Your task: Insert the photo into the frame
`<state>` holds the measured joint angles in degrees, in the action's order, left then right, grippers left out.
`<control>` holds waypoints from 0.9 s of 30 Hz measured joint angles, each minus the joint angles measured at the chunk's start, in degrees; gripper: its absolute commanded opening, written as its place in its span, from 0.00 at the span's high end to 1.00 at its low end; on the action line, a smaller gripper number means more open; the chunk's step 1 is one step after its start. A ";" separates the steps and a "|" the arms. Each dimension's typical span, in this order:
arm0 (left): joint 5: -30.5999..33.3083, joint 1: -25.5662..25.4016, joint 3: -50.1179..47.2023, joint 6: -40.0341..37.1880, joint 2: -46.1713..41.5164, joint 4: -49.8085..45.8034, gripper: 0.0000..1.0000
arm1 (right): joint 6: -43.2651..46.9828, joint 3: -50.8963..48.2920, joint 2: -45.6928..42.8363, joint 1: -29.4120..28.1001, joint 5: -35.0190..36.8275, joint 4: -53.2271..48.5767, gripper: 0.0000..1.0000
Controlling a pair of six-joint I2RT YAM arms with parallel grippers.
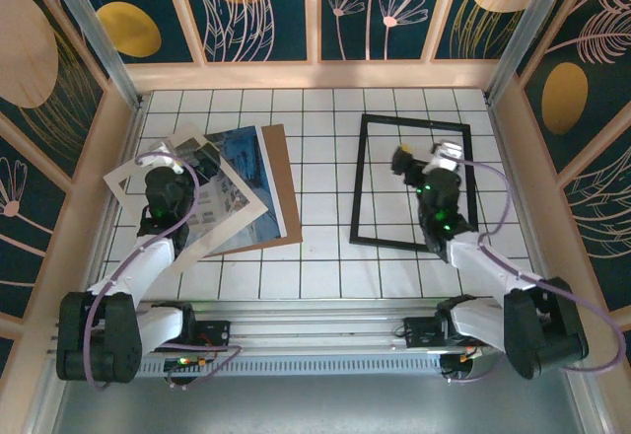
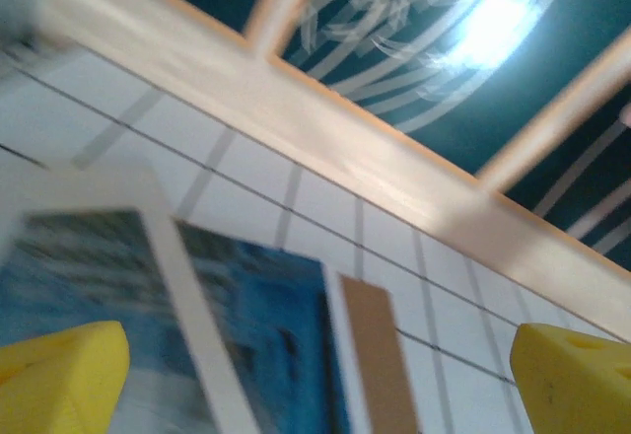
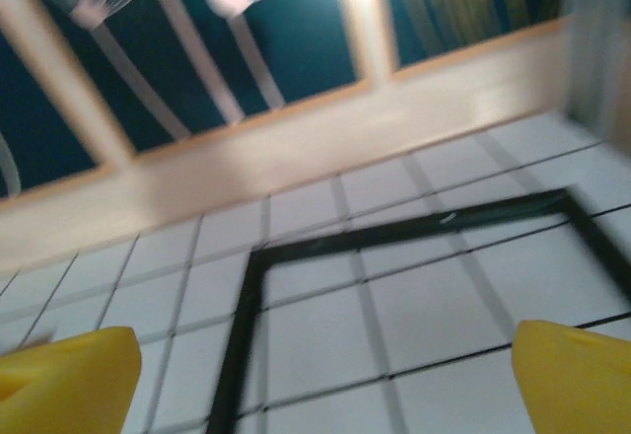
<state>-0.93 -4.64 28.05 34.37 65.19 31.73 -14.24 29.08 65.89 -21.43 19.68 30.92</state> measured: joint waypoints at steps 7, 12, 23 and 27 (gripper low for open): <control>-6.29 -8.37 0.57 2.82 0.52 -5.51 0.01 | -4.90 10.91 14.75 -8.94 -2.86 -14.62 0.20; -6.60 -8.66 1.36 2.34 0.52 -10.05 0.01 | -6.27 18.84 26.80 -9.33 -6.08 -21.99 0.25; -6.08 -8.87 1.64 1.33 0.46 -14.23 0.01 | -7.50 26.56 38.51 -9.31 -9.38 -26.97 0.30; -5.70 -8.87 1.64 0.92 0.46 -14.86 0.01 | -7.76 27.89 40.74 -9.31 -9.70 -28.17 0.37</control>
<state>-6.63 -13.52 29.69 35.29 65.65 16.86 -22.00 56.97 106.63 -30.74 9.98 2.74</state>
